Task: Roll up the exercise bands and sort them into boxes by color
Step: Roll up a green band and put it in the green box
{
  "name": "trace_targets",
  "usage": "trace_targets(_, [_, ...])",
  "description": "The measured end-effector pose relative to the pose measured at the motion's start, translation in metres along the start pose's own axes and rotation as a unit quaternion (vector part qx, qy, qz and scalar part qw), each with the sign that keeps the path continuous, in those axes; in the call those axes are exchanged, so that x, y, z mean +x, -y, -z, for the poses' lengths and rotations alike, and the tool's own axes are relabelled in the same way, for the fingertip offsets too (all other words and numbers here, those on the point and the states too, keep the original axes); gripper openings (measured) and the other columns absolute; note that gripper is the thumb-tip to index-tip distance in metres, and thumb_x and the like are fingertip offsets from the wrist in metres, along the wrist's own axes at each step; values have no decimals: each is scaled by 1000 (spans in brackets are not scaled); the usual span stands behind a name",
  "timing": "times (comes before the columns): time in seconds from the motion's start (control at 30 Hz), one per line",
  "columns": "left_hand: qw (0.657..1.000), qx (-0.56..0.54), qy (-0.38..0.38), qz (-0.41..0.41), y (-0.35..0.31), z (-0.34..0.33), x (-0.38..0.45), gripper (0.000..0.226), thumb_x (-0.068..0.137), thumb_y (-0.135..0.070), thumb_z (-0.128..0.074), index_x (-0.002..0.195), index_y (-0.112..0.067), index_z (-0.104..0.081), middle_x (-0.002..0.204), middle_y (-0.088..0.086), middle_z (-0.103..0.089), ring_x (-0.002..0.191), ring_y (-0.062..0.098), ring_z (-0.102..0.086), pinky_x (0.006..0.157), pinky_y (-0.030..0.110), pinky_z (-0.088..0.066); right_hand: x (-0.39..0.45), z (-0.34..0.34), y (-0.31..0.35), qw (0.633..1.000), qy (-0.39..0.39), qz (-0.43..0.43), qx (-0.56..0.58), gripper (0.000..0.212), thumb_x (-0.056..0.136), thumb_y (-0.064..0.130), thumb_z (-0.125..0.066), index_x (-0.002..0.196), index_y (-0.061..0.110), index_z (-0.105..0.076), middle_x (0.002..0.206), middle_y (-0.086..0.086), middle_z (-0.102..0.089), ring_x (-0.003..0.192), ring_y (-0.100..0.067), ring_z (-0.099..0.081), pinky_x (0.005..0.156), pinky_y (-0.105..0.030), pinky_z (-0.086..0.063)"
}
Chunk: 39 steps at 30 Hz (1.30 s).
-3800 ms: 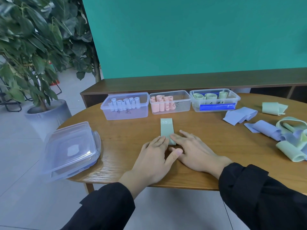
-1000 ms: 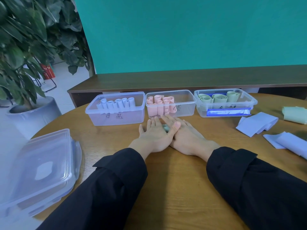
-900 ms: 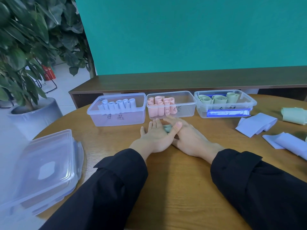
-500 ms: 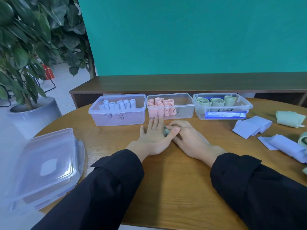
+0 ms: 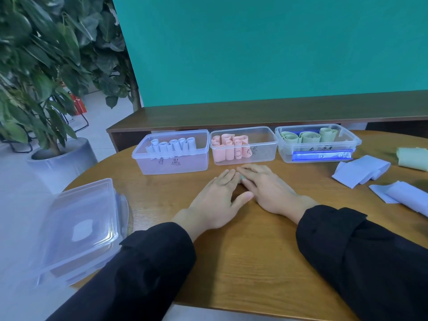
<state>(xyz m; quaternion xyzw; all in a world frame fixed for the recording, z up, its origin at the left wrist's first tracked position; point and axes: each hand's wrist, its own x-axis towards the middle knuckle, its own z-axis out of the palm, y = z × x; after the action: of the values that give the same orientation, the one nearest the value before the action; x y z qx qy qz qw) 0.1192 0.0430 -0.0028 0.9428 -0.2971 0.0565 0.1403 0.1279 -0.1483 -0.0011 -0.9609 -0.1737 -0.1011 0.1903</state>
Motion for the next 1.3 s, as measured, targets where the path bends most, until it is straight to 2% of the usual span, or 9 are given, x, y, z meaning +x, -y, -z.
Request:
trace_targets(0.17, [1000,-8,21,10,4,5,7,81,101,-66,-29,162,-17,-7,170,1,-8,156,13,-2,128,39,-8,-2,-2,3,998,-61,18,2,44,107,23,-43,150,25,-47,152,6,-49,141,-16,-40,113,-36,-40])
trace_targets(0.27, [999,-10,30,24,5,4,14,89,97,-72,-29,163,-18,-3,170,-1,-4,156,12,1,128,41,-7,-1,-4,-1,999,-49,12,19,48,105,21,-46,153,24,-42,154,7,-46,145,-14,-35,117,-33,-33])
trace_targets(0.4, [998,-7,44,33,9,4,21,98,90,-81,-25,162,-19,-2,171,-2,-3,156,11,1,128,42,-5,6,-5,-6,1000,-3,-3,10,54,107,31,-41,159,28,-28,161,8,-35,151,-14,-23,120,-45,-28])
trace_targets(0.5, [998,-11,50,35,11,5,27,108,82,-87,-19,163,-18,0,171,-2,-1,156,10,3,128,44,-5,12,-5,-10,1000,11,-5,12,55,107,37,-41,159,29,-25,163,8,-32,152,-16,-21,121,-48,-27])
trace_targets(0.63, [998,-19,38,36,14,3,35,109,84,-86,-27,163,-15,-1,171,0,-2,156,11,1,127,45,-6,20,-5,-13,1000,2,7,23,55,106,39,-45,158,32,-30,156,5,-43,147,-19,-31,118,-47,-30])
trace_targets(0.73, [998,-13,37,39,16,2,38,110,86,-84,-36,162,-14,0,171,0,-2,156,12,-1,128,43,-7,25,-7,-15,1000,-5,14,23,53,104,41,-47,155,33,-35,140,1,-56,133,-21,-47,110,-45,-39])
trace_targets(0.9, [997,-28,50,50,17,6,44,119,80,-86,-48,162,-16,2,171,-2,-4,155,20,-14,126,39,-15,34,-8,-17,999,1,-7,32,49,103,43,-48,151,39,-38,131,0,-61,121,-23,-56,102,-45,-45])
trace_targets(1.13, [998,-5,31,49,18,8,48,116,77,-87,-50,162,-20,-9,168,-1,-20,149,23,-32,121,41,-29,40,-6,-12,999,-6,-16,33,40,104,26,-50,143,34,-49,129,-1,-65,116,-25,-58,97,-42,-46])
trace_targets(1.3, [999,-13,26,44,20,4,46,108,83,-83,-47,162,-21,-7,169,-2,-17,153,19,-20,125,45,-21,39,-8,-9,1000,-15,-10,23,42,103,22,-52,144,30,-48,140,0,-56,127,-22,-51,105,-43,-44])
